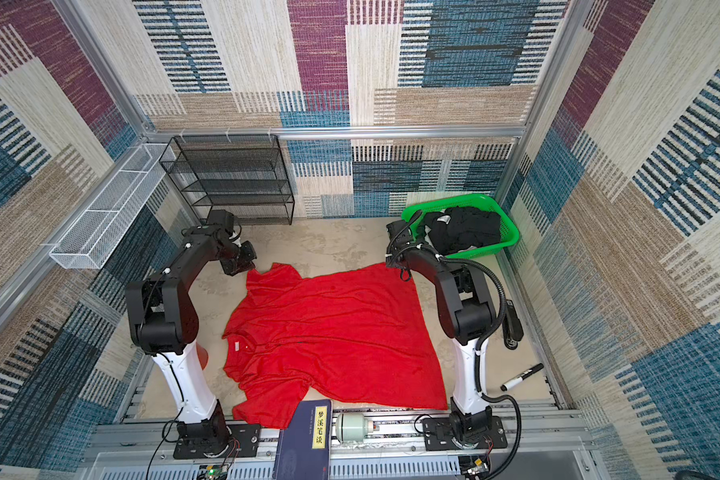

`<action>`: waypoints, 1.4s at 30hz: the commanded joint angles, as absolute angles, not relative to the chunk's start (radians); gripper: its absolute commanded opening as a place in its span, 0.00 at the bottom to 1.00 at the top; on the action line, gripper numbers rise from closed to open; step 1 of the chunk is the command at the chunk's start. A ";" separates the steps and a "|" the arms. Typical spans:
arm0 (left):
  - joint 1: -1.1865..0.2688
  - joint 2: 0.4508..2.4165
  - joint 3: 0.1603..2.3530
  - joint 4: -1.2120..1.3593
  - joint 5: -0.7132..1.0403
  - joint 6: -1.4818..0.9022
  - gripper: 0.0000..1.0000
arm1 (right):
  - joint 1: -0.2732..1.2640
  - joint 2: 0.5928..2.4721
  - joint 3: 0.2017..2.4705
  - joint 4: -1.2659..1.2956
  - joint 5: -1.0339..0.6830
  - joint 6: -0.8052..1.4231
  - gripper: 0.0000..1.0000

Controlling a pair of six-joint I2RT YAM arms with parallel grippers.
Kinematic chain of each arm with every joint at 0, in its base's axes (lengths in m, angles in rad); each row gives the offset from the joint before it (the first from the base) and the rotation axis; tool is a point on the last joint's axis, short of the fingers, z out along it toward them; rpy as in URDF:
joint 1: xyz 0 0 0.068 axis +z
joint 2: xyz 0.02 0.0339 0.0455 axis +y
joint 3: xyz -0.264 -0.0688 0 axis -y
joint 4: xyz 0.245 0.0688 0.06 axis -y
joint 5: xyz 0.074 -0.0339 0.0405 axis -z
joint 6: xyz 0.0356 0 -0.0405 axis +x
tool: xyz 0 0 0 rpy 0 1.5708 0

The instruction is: Fold and stack the t-shirts

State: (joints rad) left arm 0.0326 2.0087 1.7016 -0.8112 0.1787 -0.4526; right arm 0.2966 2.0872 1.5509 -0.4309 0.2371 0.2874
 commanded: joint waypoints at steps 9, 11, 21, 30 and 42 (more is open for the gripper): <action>0.048 1.949 1.632 -0.799 0.176 -0.446 0.00 | 0.310 2.215 1.724 -0.525 0.311 0.311 0.53; 0.051 1.946 1.626 -0.798 0.176 -0.448 0.00 | 0.311 2.239 1.748 -0.550 0.326 0.308 0.52; 0.055 1.930 1.606 -0.804 0.179 -0.453 0.00 | 0.319 2.301 1.762 -0.593 0.379 0.317 0.51; 0.076 1.881 1.587 -0.823 0.159 -0.454 0.00 | 0.311 2.370 1.831 -0.617 0.321 0.334 0.50; 0.147 1.835 1.565 -0.831 0.169 -0.440 0.00 | 0.311 2.348 1.832 -0.523 0.192 0.257 0.00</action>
